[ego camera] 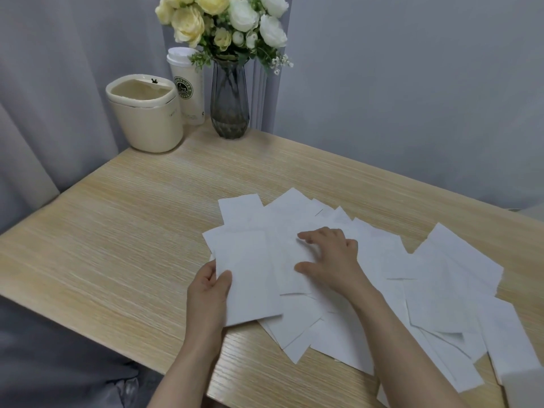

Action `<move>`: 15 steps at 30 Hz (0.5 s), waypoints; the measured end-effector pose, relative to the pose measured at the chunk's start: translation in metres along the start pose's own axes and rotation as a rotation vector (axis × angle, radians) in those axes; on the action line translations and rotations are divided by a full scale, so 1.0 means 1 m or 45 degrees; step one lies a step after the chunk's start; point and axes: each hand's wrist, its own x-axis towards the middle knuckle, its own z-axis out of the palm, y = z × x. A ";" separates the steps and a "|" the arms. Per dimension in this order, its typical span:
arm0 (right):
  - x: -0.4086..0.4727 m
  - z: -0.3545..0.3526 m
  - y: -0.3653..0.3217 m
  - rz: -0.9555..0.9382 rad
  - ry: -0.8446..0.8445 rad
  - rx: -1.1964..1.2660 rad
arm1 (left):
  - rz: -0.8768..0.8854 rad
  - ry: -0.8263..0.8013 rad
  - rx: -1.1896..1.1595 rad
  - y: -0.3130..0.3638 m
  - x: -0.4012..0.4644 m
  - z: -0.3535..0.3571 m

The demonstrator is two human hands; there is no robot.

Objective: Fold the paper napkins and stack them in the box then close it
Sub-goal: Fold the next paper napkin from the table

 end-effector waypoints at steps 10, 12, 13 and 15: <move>-0.008 -0.005 -0.007 0.080 0.039 0.069 | -0.003 -0.029 0.021 0.000 -0.001 0.001; -0.011 -0.008 -0.005 0.141 0.010 0.142 | -0.003 -0.030 0.026 0.001 -0.001 0.000; -0.014 -0.010 -0.003 0.184 -0.002 0.188 | -0.006 -0.028 0.025 0.001 -0.001 0.000; -0.021 -0.016 -0.001 0.289 0.000 0.333 | -0.013 -0.026 0.024 0.002 -0.001 0.001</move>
